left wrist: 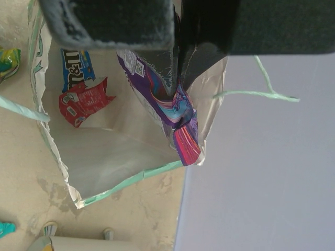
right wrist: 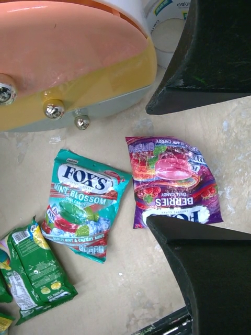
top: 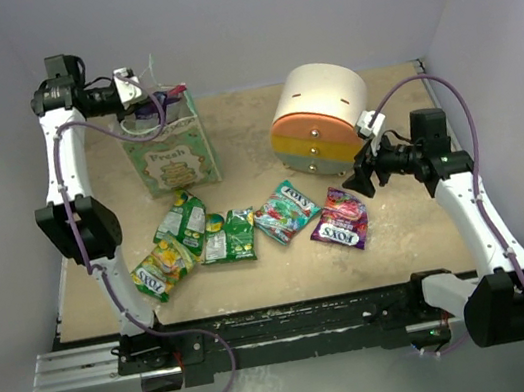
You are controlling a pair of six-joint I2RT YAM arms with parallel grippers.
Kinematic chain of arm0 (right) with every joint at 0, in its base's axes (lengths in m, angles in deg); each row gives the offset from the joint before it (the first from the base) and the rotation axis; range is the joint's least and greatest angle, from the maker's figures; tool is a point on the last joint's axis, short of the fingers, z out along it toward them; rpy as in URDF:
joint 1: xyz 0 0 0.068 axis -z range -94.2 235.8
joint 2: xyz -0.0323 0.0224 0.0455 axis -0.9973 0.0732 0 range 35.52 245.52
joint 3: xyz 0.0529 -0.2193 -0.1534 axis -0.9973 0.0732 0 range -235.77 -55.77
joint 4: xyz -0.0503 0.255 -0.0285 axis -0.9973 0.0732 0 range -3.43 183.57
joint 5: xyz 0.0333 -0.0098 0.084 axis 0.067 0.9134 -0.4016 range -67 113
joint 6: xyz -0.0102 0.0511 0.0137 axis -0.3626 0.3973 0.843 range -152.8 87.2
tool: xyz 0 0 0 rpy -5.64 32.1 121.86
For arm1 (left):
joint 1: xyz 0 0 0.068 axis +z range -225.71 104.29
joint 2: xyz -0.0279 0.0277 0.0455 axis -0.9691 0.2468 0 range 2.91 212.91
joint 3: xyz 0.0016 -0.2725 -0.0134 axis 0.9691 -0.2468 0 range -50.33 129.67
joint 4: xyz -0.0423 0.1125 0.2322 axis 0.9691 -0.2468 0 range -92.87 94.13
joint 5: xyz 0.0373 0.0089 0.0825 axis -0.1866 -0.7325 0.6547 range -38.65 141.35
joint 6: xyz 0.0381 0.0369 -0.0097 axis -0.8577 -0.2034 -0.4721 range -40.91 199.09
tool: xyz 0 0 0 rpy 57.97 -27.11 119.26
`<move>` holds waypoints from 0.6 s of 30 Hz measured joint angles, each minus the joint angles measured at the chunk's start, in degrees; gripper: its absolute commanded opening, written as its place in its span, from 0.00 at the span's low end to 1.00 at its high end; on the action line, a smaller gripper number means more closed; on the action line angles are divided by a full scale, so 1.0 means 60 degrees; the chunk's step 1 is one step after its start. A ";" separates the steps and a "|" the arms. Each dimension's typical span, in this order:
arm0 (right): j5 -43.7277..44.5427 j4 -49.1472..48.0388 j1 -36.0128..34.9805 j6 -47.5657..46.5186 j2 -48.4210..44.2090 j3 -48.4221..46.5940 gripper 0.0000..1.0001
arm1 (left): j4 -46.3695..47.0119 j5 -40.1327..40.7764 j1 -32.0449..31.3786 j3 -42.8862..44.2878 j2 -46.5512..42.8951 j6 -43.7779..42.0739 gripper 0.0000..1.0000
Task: Place the snacks into the paper bag
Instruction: Place the snack in the paper bag.
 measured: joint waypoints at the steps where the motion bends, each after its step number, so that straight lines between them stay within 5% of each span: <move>1: 0.0000 -0.0015 0.0000 0.0000 0.0000 0.0000 0.80 | -0.0004 0.0025 0.0000 0.0000 0.0044 -0.0015 0.02; 18: -0.0004 -0.0080 0.0000 -0.0004 -0.0007 0.0025 0.80 | 0.1071 0.0554 -0.0004 -0.1275 -0.0007 0.0197 0.17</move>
